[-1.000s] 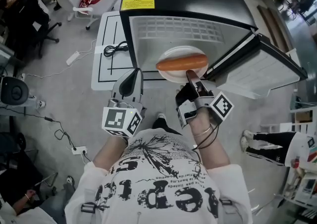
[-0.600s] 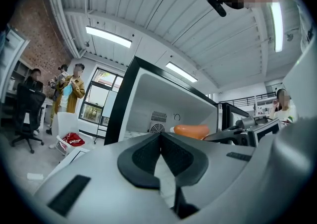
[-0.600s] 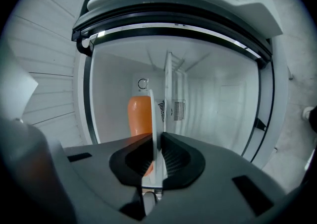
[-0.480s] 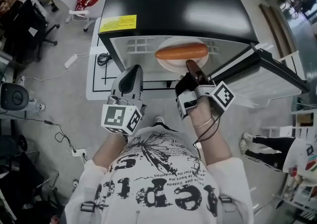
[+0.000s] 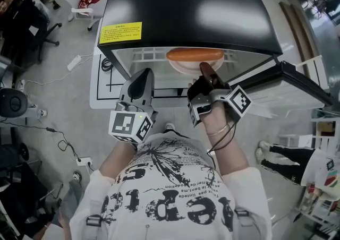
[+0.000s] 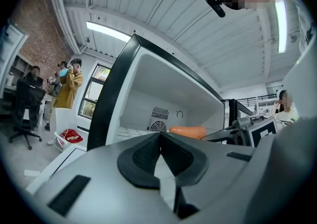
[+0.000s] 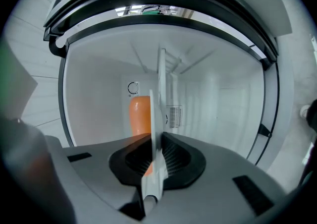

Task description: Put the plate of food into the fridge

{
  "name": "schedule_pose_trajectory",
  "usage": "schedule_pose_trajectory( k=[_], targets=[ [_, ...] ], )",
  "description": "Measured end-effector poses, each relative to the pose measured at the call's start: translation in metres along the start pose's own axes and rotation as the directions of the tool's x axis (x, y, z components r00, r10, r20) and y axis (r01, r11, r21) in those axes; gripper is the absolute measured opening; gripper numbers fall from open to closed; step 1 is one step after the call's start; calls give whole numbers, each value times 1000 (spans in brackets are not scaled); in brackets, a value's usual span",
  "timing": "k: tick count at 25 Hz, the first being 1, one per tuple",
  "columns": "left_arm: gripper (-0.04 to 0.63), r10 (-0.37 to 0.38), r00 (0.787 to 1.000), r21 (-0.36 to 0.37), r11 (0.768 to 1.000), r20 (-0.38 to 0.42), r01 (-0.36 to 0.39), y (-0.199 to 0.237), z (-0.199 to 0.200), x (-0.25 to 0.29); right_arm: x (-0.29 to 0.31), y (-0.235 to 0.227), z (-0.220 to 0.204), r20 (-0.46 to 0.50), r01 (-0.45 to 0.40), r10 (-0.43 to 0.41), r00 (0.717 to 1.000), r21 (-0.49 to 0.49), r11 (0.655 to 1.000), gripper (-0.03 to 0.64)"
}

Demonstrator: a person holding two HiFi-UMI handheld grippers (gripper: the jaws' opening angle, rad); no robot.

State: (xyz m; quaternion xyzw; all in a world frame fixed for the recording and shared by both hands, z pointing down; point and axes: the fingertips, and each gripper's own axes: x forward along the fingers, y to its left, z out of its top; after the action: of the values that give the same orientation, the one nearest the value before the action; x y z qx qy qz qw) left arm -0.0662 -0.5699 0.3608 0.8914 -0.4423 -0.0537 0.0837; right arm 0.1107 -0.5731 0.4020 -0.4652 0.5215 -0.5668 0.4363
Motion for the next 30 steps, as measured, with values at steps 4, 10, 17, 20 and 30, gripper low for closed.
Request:
schedule_pose_trajectory(
  k=[4,10,17,20,30],
  targets=[
    [8,-7,1000,-5,1000,-3,7,-3,-9,-2,-2,-6,2,16,10,-10,1000,1,1000,34],
    [8,-11,1000,-15,1000,-7,11,-3,-11,-1,3,-4,4,31,19,-20,999,8,1000,34],
    [8,-5,1000,-33,999,-15,5,10,-3,20,26,6,11,41,30,-31,999,26,999,34],
    [8,-8,1000,-44,999,-18,7,10,-5,20,26,6,11,36,16,-18,999,37,999,34],
    [8,-29,999,-50,998,-28,27,1,-8,16,21,21,11,58,-4,10,998,-108,994,243]
  ],
)
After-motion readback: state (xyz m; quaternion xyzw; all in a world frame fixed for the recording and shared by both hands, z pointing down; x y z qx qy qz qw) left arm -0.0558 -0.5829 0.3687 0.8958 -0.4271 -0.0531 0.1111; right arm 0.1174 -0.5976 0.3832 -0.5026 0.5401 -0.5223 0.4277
